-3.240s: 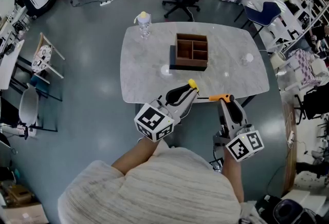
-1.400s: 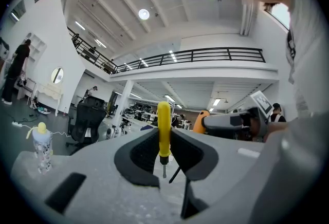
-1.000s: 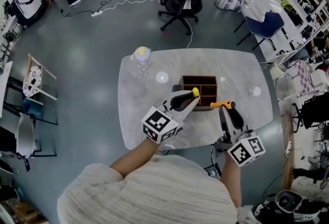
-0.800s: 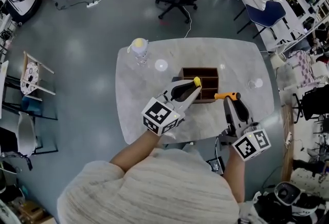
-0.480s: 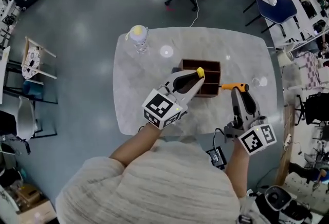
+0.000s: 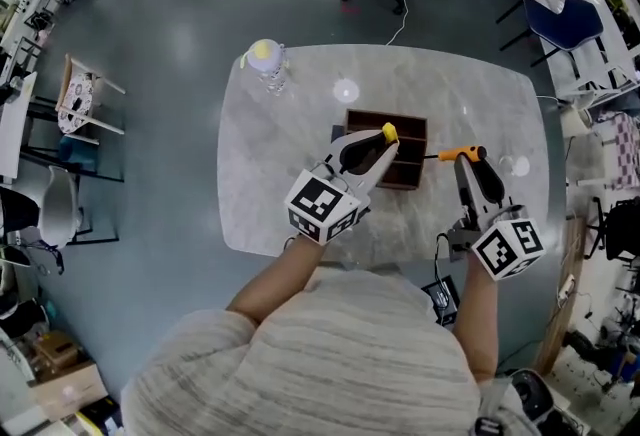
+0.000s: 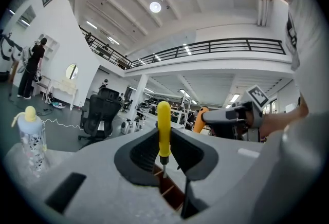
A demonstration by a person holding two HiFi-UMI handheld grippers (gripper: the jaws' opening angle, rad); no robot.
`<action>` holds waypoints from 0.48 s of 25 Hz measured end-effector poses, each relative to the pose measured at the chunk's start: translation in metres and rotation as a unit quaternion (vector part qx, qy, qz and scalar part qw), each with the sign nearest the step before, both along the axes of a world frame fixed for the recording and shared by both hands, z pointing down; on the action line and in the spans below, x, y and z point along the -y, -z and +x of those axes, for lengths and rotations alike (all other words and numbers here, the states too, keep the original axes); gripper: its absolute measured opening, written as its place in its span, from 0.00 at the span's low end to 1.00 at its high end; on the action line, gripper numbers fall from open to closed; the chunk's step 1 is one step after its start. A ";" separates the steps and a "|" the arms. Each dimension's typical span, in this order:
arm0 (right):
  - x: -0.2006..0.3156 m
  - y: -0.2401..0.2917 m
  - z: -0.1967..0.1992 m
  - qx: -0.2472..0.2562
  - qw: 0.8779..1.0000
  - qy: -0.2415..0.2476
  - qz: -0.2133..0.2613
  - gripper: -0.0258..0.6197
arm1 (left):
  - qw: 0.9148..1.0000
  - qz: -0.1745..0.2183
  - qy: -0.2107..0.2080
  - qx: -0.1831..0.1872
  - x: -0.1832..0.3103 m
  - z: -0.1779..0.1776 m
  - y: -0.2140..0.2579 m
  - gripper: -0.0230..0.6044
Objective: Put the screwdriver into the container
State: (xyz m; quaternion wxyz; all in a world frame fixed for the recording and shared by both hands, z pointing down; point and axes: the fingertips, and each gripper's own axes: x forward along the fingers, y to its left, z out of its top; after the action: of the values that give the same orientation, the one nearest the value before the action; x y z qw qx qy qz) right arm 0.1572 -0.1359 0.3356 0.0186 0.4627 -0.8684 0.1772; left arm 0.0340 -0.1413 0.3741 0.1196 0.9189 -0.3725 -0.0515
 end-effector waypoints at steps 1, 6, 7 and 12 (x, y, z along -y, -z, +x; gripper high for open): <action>0.003 -0.005 0.002 -0.003 1.000 0.002 -0.003 0.21 | 1.000 -0.002 0.004 0.002 0.002 0.002 -0.004 0.15; 0.021 -0.032 0.010 -0.026 0.999 0.008 -0.016 0.21 | 1.000 -0.008 0.013 0.015 0.013 0.009 -0.020 0.15; 0.025 -0.038 0.011 -0.029 0.999 0.008 -0.020 0.21 | 1.000 -0.008 0.014 0.018 0.015 0.011 -0.022 0.15; 0.035 -0.064 0.008 -0.035 0.998 0.008 -0.042 0.21 | 1.000 -0.013 0.009 0.025 0.024 0.018 -0.031 0.15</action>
State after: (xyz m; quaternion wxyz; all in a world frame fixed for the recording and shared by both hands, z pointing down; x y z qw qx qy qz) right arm 0.1655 -0.1711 0.3992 0.0699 0.4601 -0.8629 0.1968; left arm 0.0515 -0.1648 0.4053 0.1219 0.9147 -0.3845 -0.0244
